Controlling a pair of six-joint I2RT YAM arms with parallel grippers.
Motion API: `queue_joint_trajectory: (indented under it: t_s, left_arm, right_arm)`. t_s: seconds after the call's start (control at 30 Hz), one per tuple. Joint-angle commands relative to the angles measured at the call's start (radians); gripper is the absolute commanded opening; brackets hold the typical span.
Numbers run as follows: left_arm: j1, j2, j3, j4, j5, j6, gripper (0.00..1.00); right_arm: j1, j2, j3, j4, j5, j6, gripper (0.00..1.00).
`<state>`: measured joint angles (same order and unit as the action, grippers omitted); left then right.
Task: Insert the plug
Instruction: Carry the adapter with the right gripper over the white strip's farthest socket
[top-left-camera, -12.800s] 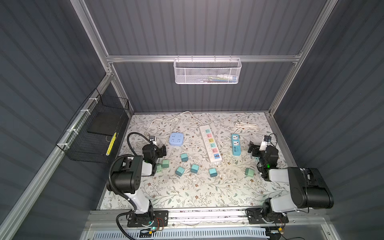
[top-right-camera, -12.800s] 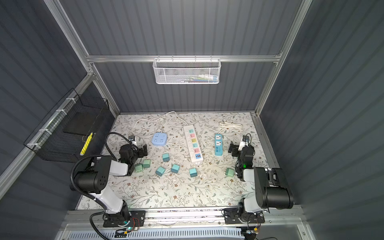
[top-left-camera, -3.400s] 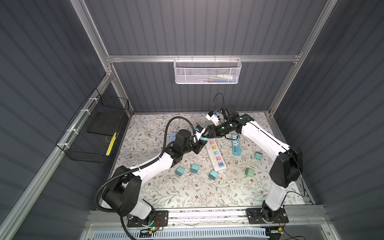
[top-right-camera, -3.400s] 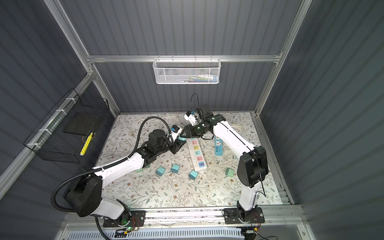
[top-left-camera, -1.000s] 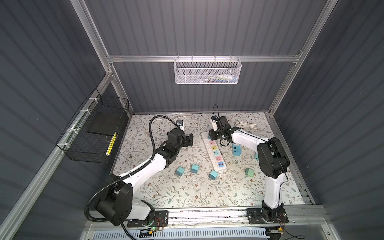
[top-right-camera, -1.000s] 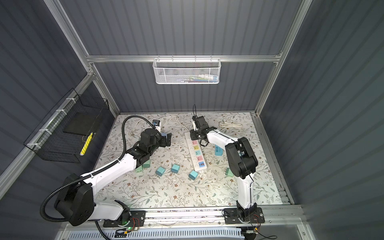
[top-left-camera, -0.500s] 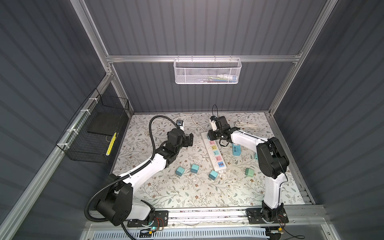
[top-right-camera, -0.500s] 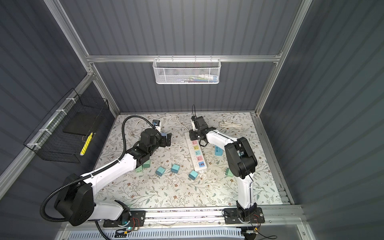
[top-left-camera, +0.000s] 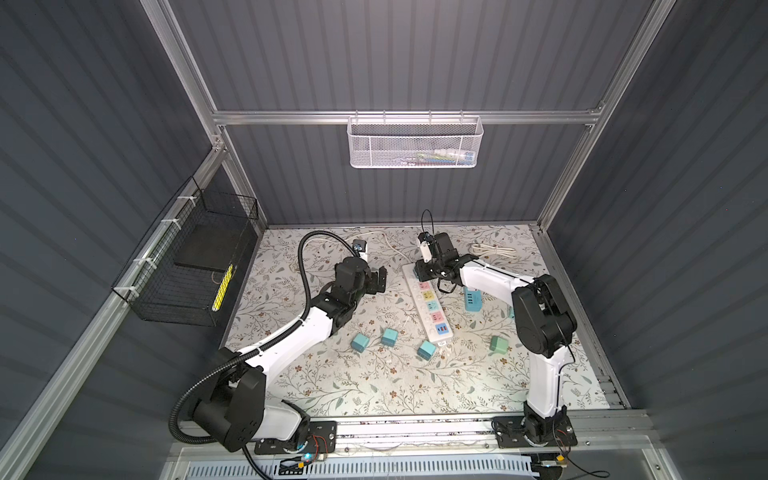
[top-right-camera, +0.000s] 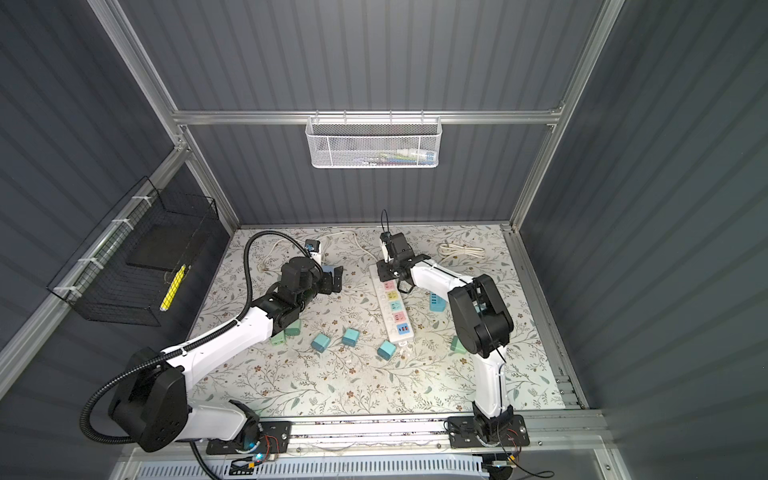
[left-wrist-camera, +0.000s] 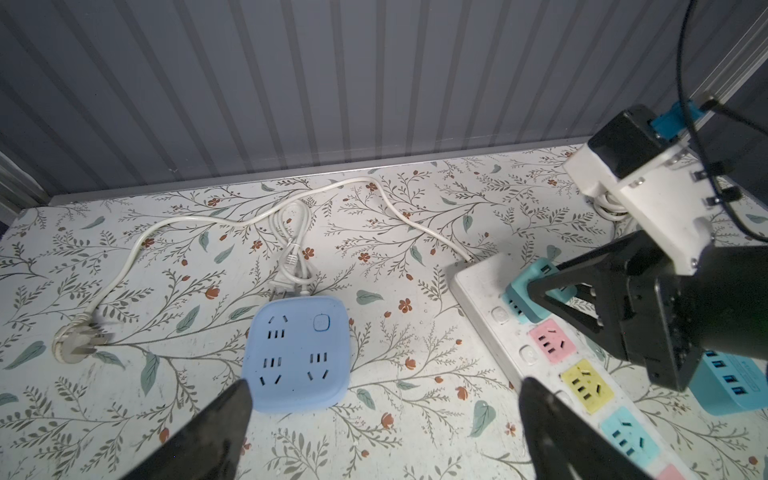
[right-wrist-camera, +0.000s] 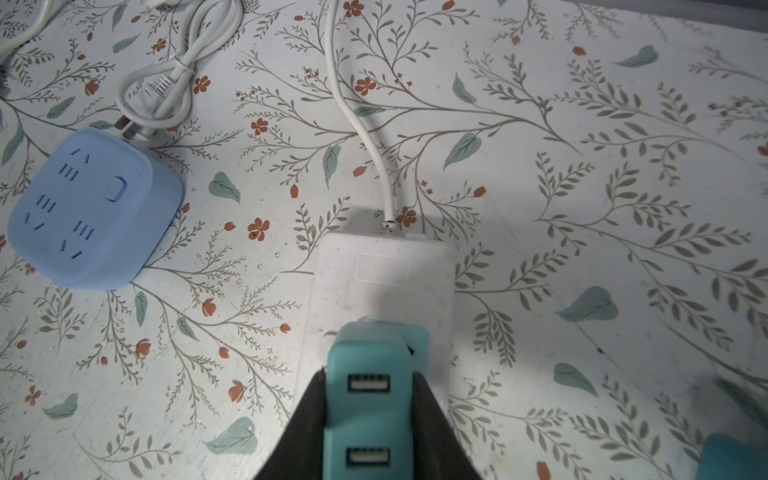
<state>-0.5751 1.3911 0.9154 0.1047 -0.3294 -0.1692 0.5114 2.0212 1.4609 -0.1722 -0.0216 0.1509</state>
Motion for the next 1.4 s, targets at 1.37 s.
queue_joint_trajectory:
  t_s: [1.37]
  left_arm:
    - [-0.003,-0.016,0.035,-0.006,-0.003,0.019,1.0]
  right_arm:
    - [0.048,0.157,0.084,-0.328,0.123,-0.083,0.16]
